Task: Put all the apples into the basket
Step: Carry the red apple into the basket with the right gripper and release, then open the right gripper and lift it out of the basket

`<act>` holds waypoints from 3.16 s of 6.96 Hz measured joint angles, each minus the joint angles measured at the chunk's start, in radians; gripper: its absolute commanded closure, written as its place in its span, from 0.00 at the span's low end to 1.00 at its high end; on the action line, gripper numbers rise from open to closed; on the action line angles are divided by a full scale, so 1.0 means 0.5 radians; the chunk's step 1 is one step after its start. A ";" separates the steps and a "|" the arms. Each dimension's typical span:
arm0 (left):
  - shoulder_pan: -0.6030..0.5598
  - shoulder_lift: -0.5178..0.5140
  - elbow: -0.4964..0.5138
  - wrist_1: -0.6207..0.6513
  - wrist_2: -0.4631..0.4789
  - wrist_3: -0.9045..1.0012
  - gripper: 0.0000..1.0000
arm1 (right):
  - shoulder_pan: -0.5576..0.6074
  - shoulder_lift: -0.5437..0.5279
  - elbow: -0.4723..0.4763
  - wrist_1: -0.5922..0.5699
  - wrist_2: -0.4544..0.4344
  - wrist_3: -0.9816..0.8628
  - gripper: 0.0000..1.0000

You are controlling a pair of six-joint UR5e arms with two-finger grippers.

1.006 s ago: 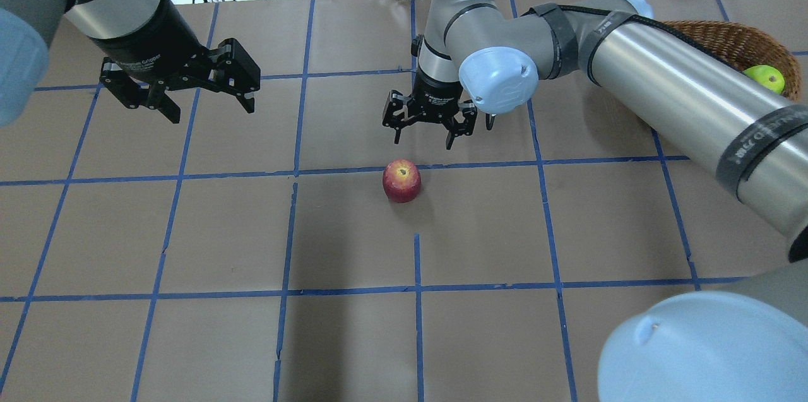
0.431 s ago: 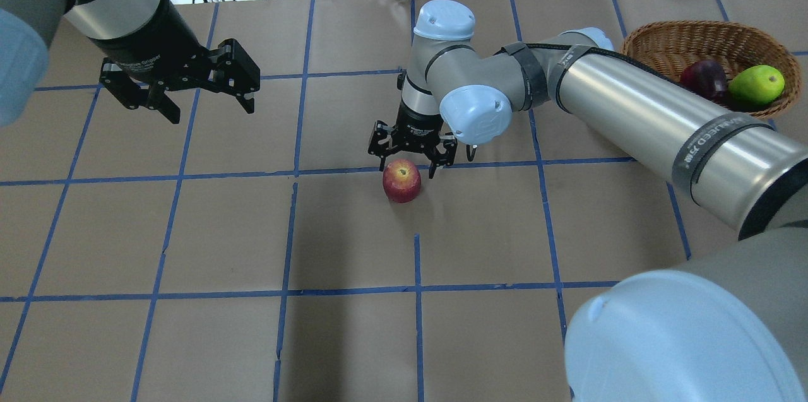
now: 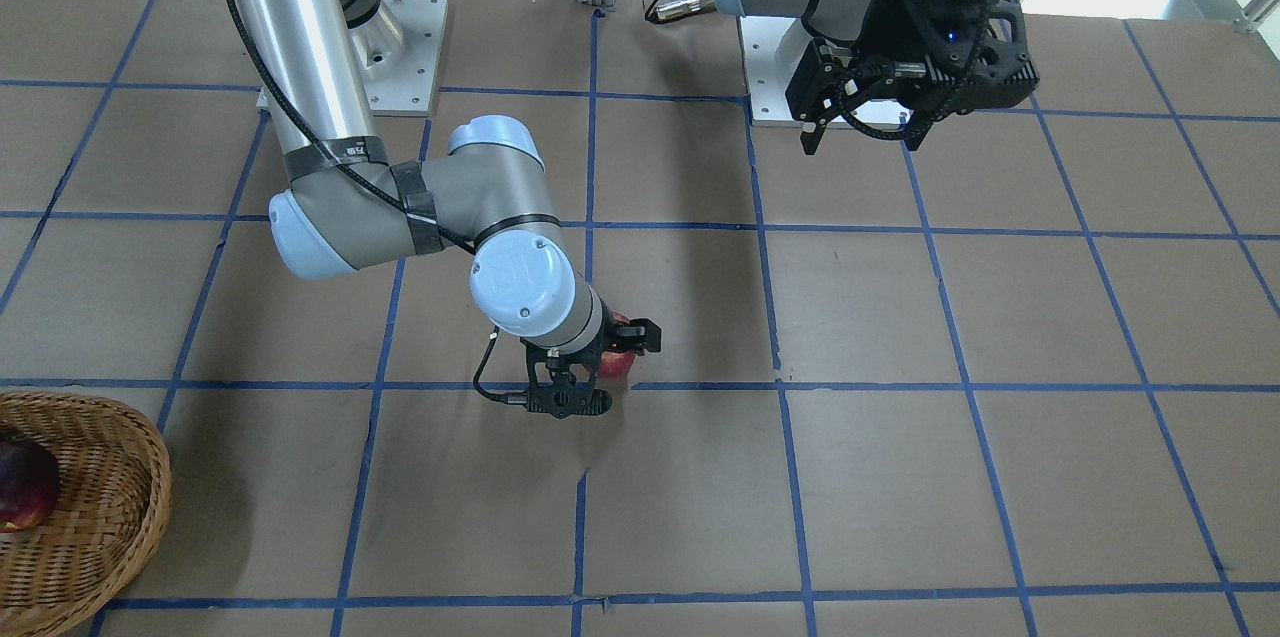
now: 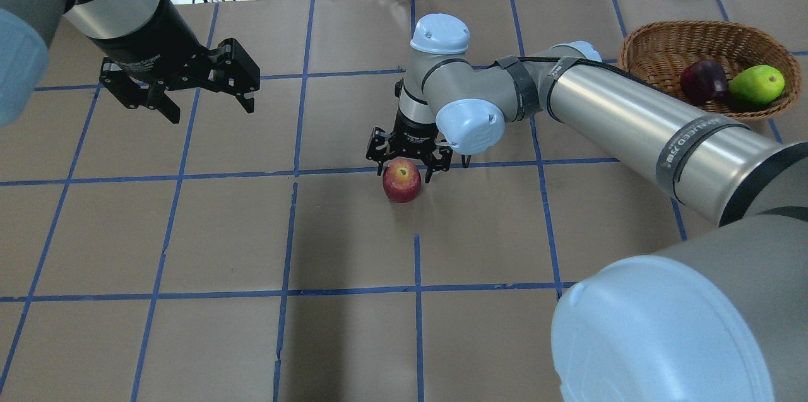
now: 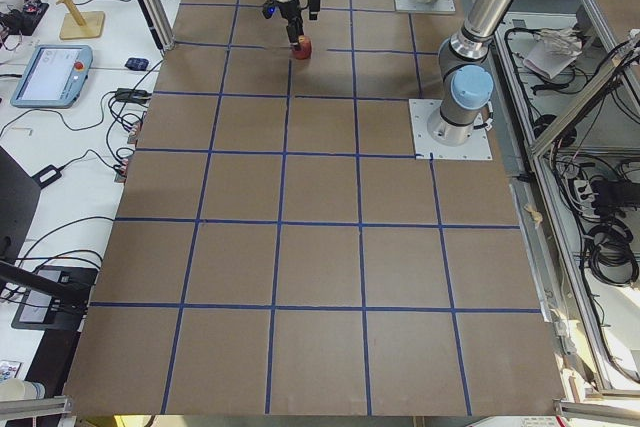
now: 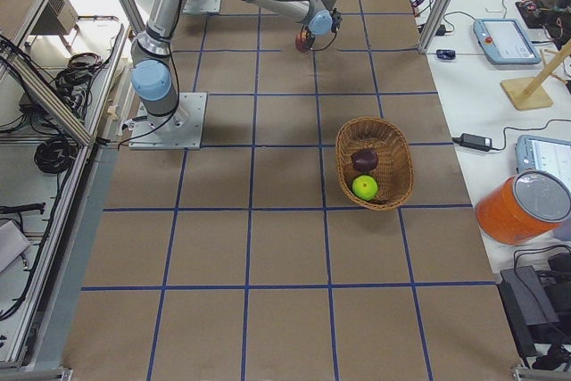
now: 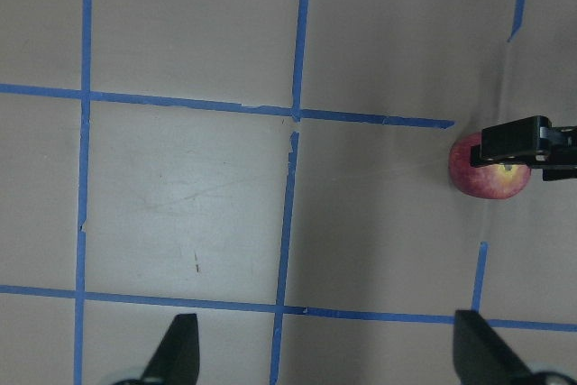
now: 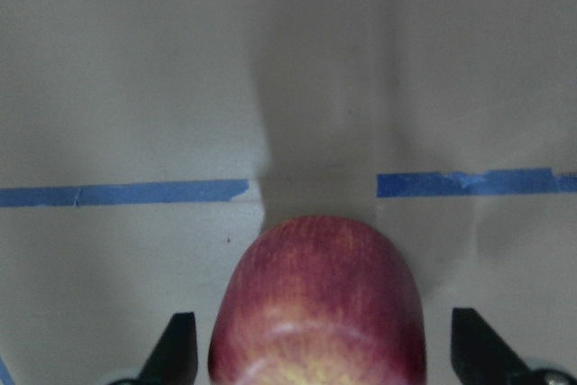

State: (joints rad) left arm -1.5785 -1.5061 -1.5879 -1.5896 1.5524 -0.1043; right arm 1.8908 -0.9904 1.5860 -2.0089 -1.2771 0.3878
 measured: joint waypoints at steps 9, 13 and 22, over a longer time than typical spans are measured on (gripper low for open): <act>-0.002 0.013 -0.023 0.001 -0.002 0.000 0.00 | -0.637 -0.354 -0.233 0.139 -0.442 -0.271 1.00; -0.002 0.021 -0.025 -0.006 0.002 0.000 0.00 | -1.208 -0.245 -0.349 0.177 -0.650 -1.084 1.00; 0.000 0.030 -0.030 -0.006 0.000 0.000 0.00 | -1.413 0.028 -0.372 0.077 -0.517 -1.211 0.00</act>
State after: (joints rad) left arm -1.5786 -1.4910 -1.6030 -1.5924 1.5524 -0.1043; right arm 1.1842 -0.9763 1.4000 -1.9702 -1.5355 -0.2176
